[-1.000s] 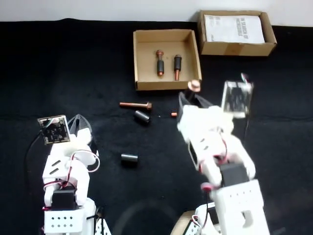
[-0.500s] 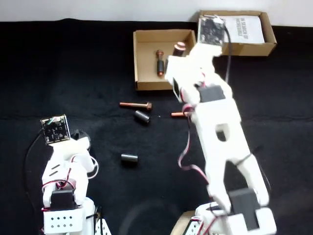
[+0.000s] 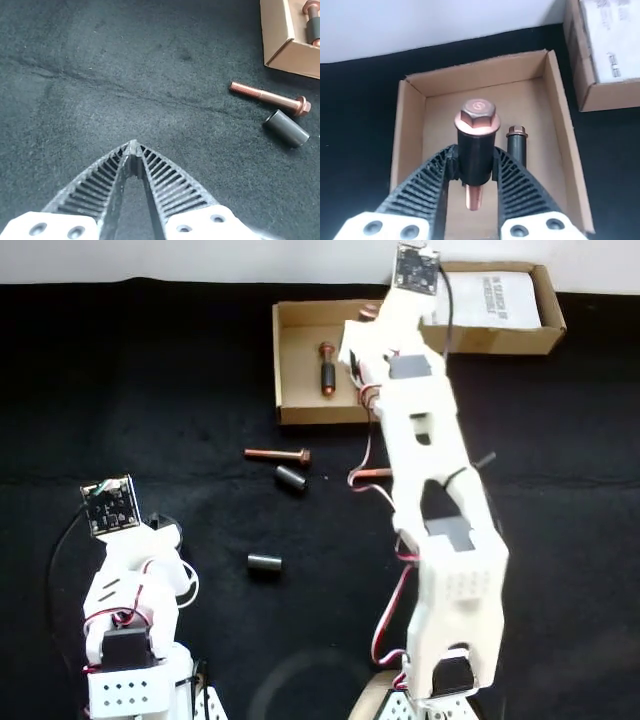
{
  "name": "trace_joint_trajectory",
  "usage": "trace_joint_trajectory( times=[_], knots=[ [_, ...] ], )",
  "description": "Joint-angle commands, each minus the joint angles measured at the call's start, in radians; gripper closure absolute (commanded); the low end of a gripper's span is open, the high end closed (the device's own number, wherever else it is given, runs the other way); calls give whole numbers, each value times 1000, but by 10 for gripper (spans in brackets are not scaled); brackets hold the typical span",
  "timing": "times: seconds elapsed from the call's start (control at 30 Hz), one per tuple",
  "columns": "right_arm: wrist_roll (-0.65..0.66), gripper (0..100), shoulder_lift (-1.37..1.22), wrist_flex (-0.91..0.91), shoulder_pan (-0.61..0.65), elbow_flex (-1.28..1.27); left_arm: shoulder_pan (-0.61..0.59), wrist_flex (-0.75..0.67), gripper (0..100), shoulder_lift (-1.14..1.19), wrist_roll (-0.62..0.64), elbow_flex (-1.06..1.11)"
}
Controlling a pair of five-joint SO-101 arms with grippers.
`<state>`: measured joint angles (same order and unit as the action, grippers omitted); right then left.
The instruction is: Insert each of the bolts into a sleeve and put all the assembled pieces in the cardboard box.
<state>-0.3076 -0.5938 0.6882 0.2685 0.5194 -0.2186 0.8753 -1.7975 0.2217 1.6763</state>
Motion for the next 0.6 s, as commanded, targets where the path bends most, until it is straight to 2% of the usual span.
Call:
trace_joint_trajectory(
  times=[0.0,0.13,0.3,0.57],
  knots=[
    [23,992,-111,1,2,168,-10,2,991,-7,5,19],
    [77,992,-268,8,30,262,-10,-2,991,-7,5,19],
    [172,972,-403,101,79,409,-10,-3,991,-7,5,19],
    [178,690,-481,266,101,622,-10,-3,991,-8,3,19]
  ],
)
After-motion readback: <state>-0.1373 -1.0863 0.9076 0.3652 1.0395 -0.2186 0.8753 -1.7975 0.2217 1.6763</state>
